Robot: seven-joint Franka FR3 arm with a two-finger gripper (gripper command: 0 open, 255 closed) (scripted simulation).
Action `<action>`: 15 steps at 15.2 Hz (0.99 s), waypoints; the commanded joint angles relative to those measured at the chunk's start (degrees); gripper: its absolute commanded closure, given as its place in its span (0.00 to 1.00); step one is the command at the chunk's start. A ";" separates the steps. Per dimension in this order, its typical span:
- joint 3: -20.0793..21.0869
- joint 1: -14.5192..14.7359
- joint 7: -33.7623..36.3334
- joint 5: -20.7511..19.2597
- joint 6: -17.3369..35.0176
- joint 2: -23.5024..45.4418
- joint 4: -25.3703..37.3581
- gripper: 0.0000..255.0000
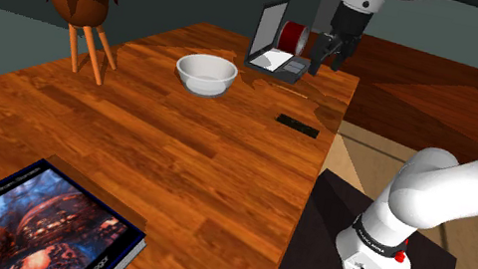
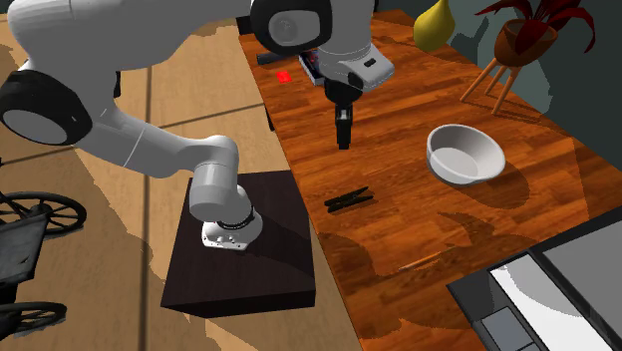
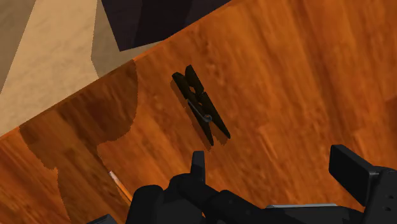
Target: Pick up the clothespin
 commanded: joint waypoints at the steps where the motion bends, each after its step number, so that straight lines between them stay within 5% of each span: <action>1: 0.00 0.00 0.00 0.00 0.00 0.00 0.00 0.00; 15: -13.14 4.47 -28.08 -4.17 22.76 10.37 -16.86 0.00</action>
